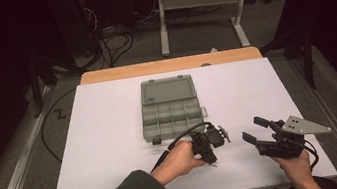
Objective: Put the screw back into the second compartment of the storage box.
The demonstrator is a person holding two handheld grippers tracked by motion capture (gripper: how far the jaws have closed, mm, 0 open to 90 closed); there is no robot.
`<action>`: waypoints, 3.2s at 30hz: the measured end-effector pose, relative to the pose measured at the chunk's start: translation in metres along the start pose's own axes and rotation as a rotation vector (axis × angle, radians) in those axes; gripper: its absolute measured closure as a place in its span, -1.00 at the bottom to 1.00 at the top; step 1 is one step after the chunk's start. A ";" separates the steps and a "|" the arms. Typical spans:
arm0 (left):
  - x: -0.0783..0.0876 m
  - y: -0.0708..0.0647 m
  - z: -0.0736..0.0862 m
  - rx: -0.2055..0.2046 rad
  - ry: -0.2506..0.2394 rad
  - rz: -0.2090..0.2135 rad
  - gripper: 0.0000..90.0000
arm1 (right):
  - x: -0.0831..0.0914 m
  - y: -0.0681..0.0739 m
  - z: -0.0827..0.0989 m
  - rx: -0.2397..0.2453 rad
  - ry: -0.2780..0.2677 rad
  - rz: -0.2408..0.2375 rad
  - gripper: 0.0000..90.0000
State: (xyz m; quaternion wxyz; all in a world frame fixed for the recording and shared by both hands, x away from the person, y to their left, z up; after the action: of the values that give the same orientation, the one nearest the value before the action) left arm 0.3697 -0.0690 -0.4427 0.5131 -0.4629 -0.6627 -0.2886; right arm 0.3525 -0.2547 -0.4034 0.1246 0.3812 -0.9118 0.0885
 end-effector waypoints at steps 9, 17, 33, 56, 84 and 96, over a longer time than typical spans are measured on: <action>-0.002 0.003 -0.001 -0.007 -0.005 -0.018 0.84 | 0.000 0.000 0.000 0.000 0.000 0.000 -0.33; -0.002 0.005 -0.001 -0.003 -0.003 -0.012 0.92 | 0.000 0.000 0.000 0.000 0.000 0.000 -0.33; 0.004 0.007 0.002 0.000 -0.011 -0.022 0.93 | 0.000 0.000 0.000 0.002 0.001 -0.002 -0.33; 0.043 0.028 0.017 0.093 -0.074 -0.038 0.93 | 0.001 0.001 0.001 0.007 0.000 -0.001 -0.33; 0.073 0.057 0.034 0.173 -0.121 -0.070 0.93 | 0.001 0.003 0.001 0.017 0.004 0.002 -0.33; 0.082 0.071 0.037 0.221 -0.130 -0.087 0.93 | 0.001 0.003 0.001 0.017 0.004 0.003 -0.33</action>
State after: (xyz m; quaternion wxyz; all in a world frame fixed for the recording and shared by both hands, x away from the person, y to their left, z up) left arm 0.4149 0.0174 -0.3832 0.5040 -0.3921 -0.7417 -0.2052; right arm 0.3499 -0.2533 -0.4045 0.1230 0.3806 -0.9114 0.0969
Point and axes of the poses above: each handheld gripper's, and its own axes: x roughly backward along the jaws, z roughly out of its underside, y roughly to its left, the point moved 5 cm from there along -x, roughly forward along the jaws, and after that the axes turned 8 degrees about x, right-handed, at the moved point
